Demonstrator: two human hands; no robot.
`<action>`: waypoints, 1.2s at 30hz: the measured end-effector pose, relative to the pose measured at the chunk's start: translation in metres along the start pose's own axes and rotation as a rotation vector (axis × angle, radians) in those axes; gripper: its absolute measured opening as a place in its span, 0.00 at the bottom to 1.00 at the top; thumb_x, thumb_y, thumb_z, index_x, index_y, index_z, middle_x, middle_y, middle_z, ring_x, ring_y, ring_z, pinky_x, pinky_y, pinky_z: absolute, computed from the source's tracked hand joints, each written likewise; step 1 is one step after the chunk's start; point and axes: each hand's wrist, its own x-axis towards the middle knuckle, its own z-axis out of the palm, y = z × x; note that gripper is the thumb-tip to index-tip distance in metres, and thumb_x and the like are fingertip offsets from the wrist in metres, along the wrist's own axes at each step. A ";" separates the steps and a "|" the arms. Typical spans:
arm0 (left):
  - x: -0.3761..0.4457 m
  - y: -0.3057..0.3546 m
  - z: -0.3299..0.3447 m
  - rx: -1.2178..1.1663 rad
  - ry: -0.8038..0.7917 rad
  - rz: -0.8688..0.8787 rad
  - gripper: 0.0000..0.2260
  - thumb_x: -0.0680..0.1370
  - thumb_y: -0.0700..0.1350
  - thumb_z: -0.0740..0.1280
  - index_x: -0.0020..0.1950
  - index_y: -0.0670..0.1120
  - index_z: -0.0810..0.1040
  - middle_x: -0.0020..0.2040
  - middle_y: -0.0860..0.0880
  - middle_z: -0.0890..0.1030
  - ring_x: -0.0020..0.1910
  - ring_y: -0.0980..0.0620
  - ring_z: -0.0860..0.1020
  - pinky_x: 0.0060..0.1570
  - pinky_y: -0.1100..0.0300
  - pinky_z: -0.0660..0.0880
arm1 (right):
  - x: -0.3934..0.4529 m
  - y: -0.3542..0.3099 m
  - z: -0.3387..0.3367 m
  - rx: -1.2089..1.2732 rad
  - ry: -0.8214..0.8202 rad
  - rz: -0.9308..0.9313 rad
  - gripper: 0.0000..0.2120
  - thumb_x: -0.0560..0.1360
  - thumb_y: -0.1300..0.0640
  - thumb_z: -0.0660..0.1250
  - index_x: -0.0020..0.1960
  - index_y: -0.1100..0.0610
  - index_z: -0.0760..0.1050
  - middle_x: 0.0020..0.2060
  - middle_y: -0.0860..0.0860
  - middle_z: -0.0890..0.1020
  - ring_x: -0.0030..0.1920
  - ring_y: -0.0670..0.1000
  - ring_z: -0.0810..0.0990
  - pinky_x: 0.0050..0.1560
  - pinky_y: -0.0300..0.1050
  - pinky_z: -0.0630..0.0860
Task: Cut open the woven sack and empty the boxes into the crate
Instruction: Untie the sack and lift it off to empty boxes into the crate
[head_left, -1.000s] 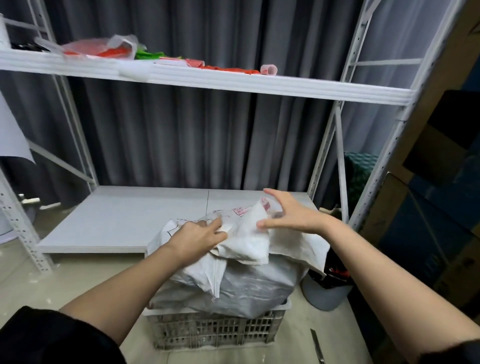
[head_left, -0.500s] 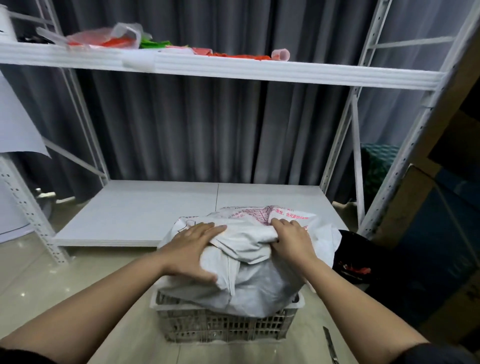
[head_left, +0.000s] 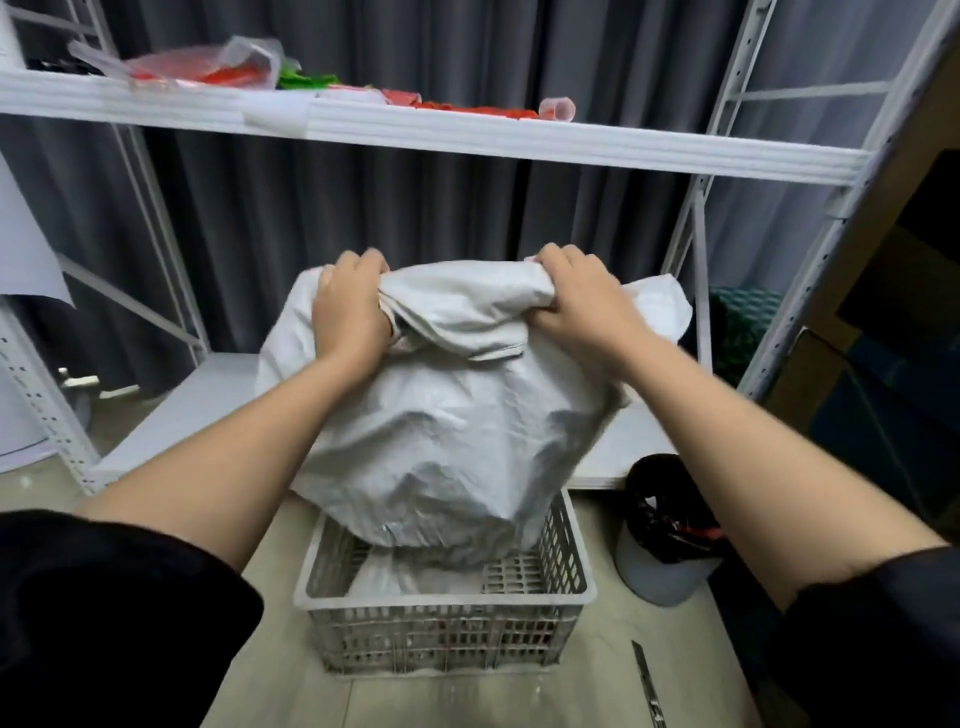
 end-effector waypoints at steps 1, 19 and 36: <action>0.006 0.003 -0.002 -0.053 -0.054 -0.024 0.06 0.72 0.37 0.63 0.49 0.43 0.73 0.49 0.39 0.75 0.48 0.38 0.74 0.46 0.49 0.68 | 0.003 0.003 -0.012 -0.034 -0.110 0.030 0.15 0.70 0.51 0.64 0.54 0.52 0.66 0.49 0.54 0.75 0.50 0.59 0.74 0.48 0.55 0.73; 0.031 0.022 -0.030 0.263 0.344 0.366 0.07 0.68 0.33 0.58 0.42 0.41 0.72 0.38 0.40 0.74 0.37 0.41 0.74 0.30 0.53 0.66 | -0.008 -0.023 -0.040 0.012 0.609 0.171 0.13 0.69 0.64 0.58 0.53 0.56 0.72 0.49 0.56 0.73 0.40 0.60 0.73 0.30 0.49 0.65; -0.074 -0.024 0.018 -0.390 -0.789 0.189 0.16 0.73 0.62 0.58 0.49 0.52 0.74 0.68 0.59 0.65 0.67 0.59 0.68 0.66 0.58 0.65 | -0.076 0.003 0.036 -0.052 0.238 0.046 0.09 0.71 0.60 0.63 0.51 0.56 0.73 0.41 0.49 0.68 0.38 0.49 0.69 0.31 0.41 0.61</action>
